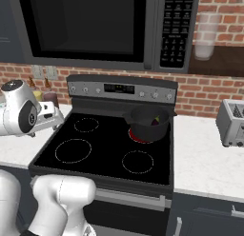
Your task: Put the eggplant and sweet potato in the pot. Retrieve the spatula and lightly stir the vegetables in the pot.
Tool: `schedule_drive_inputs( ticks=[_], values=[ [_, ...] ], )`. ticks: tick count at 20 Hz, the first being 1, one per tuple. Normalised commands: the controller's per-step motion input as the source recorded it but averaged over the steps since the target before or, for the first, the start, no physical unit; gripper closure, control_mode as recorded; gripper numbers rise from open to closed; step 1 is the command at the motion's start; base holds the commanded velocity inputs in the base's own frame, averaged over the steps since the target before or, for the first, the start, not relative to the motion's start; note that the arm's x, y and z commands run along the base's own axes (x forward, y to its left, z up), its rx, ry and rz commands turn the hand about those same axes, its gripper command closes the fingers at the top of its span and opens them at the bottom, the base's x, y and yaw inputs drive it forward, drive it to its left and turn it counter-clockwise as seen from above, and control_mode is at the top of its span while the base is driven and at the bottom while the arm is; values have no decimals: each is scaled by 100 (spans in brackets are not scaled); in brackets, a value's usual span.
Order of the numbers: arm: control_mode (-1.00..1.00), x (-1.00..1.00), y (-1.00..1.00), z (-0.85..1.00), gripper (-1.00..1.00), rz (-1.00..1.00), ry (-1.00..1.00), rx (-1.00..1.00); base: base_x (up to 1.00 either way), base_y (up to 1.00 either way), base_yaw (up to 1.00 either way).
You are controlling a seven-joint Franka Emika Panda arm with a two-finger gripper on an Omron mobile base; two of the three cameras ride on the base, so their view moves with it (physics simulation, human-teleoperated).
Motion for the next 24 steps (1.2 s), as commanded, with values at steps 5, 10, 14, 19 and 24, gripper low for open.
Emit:
schedule_drive_inputs(
  ticks=[5, 10, 14, 19, 24],
  values=[
    [-100, 0, 3, 0, -100, 0, 0, 0, 0, 0, 0],
    [100, 0, 47, -2, -100, 0, 6, 0, 0, 19, 0],
    [100, 0, 0, 0, -100, 0, 0, 0, 0, 100, -2],
    [100, 0, 0, 0, -100, 0, 0, 0, 0, 100, -5],
    [100, 0, 0, 0, -100, 0, 0, 0, 1, 65, -11]
  ],
)
